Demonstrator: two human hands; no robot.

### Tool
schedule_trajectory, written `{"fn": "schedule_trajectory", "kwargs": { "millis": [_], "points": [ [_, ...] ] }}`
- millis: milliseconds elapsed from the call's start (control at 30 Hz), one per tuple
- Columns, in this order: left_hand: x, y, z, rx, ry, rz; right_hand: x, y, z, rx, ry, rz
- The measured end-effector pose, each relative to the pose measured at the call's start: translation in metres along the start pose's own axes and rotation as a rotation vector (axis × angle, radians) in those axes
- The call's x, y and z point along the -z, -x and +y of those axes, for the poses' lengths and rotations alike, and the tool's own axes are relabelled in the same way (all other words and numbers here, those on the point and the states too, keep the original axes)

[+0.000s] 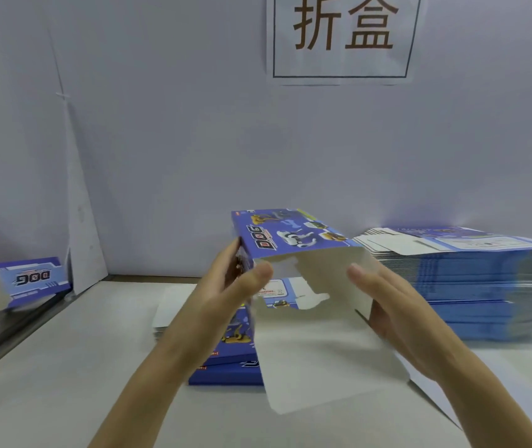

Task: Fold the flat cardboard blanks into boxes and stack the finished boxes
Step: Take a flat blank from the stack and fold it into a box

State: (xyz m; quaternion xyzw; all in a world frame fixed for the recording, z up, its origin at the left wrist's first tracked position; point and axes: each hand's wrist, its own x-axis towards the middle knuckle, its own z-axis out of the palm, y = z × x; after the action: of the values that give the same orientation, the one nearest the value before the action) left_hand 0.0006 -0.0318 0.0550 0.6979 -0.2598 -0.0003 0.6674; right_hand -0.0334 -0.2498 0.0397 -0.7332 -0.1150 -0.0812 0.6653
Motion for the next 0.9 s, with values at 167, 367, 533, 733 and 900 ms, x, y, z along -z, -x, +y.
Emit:
{"fn": "schedule_trajectory", "kwargs": {
  "millis": [167,367,533,733,900],
  "points": [
    [0.015,0.007,-0.006,-0.085,-0.135,-0.009,0.005,0.002,-0.005,0.005,-0.040,0.096],
    [0.015,0.000,-0.015,-0.144,-0.221,0.355,0.000,0.001,-0.006,0.075,0.106,0.248],
    [0.015,-0.005,-0.025,-0.080,-0.153,0.440,-0.004,-0.008,0.006,0.007,0.006,0.316],
    [0.026,-0.010,-0.027,0.004,-0.101,0.406,-0.004,-0.011,0.012,-0.070,-0.270,0.207],
    [0.028,-0.008,-0.027,0.027,-0.112,0.431,0.001,-0.017,0.027,-0.295,-0.611,0.119]
  ]
}}
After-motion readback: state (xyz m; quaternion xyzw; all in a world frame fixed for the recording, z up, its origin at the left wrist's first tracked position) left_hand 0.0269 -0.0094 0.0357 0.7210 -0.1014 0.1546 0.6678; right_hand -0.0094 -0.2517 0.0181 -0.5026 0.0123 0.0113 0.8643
